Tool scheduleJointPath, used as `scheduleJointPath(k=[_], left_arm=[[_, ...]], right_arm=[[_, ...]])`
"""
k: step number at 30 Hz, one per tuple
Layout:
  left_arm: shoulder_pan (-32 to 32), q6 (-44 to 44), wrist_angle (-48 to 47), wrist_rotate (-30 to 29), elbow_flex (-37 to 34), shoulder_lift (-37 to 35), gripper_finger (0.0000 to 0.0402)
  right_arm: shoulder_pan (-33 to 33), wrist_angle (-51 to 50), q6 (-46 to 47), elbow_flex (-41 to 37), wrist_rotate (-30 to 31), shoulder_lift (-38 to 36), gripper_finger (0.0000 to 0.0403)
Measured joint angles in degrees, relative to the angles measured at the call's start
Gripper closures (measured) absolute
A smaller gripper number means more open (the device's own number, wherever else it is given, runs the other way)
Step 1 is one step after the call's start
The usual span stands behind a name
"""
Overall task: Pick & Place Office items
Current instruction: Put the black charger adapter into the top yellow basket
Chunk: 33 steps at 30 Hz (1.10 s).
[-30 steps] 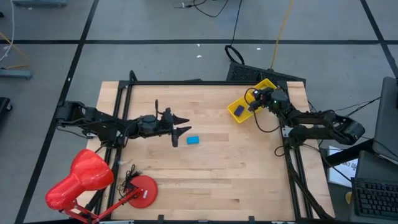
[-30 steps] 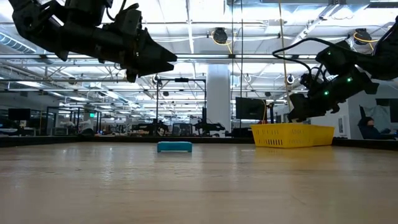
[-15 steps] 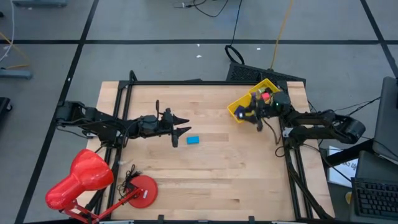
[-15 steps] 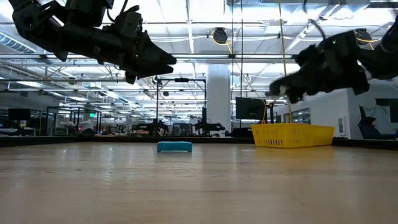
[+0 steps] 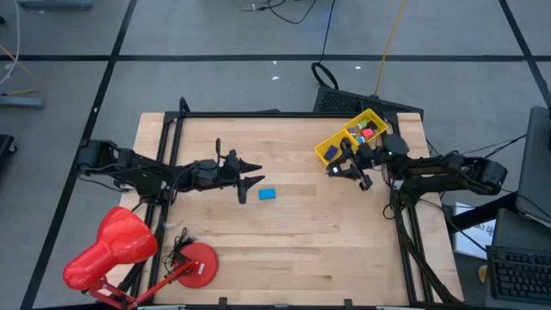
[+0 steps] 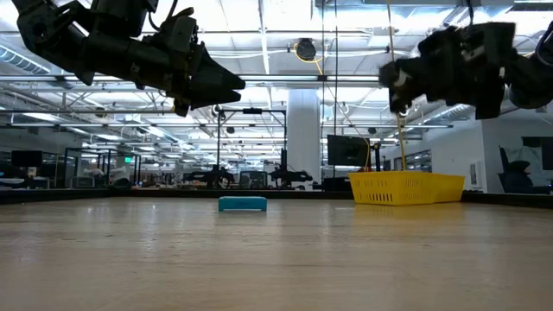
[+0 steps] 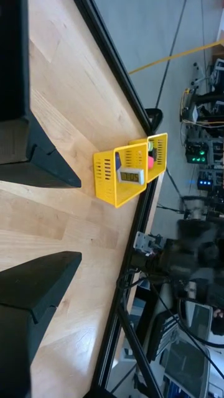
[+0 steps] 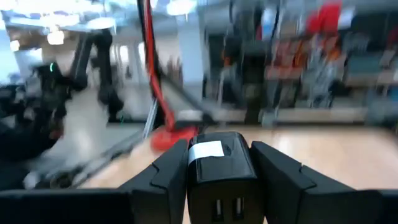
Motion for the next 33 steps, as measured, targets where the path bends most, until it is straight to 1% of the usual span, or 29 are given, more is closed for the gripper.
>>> scheduleJointPath(k=[3,5,6,8,10,11,13,15,16,18,21,30,33], left_arm=[[0.0,0.0,0.0,0.0,0.0,0.0,0.0224],[0.0,0.0,0.0,0.0,0.0,0.0,0.0224],[0.0,0.0,0.0,0.0,0.0,0.0,0.0224],[0.0,0.0,0.0,0.0,0.0,0.0,0.0224],[0.0,0.0,0.0,0.0,0.0,0.0,0.0224],[0.0,0.0,-0.1,0.0,0.0,0.0,0.0224],[0.0,-0.5,-0.1,0.0,0.0,0.0,0.0224],[0.0,-0.9,-0.1,0.0,0.0,0.0,0.0224],[0.0,-0.9,-0.3,0.0,0.0,0.0,0.0224],[0.0,-0.9,-0.5,0.0,0.0,0.0,0.0224],[0.0,-0.9,-0.5,0.0,0.0,0.0,0.0224],[0.0,-0.9,-0.8,0.0,0.0,0.0,0.0224],[0.0,-0.9,-0.8,0.0,0.0,0.0,0.0224]], right_arm=[[1.1,10.9,4.9,0.0,2.0,0.0,0.0265],[2.2,13.9,8.0,0.0,2.6,-0.1,0.0265],[2.6,13.2,9.0,0.1,1.6,-0.1,0.0265],[2.8,8.0,8.7,0.1,-0.3,-0.1,0.0265],[2.9,3.2,5.6,0.0,2.0,0.0,0.0265],[2.8,3.9,5.0,0.0,3.7,0.1,0.0265],[2.8,11.5,6.6,0.0,5.0,0.0,0.0265],[2.8,19.8,10.9,0.1,3.3,-0.1,0.0265],[2.9,19.9,12.5,0.4,1.4,-0.5,0.0265],[3.2,16.2,13.5,0.7,-1.2,-1.9,0.0265],[3.5,12.5,12.0,0.7,-1.3,-2.3,0.0265],[3.6,11.9,10.7,0.7,-1.2,-2.3,0.0265],[3.1,7.4,8.9,0.7,-0.5,-2.3,0.0265]])
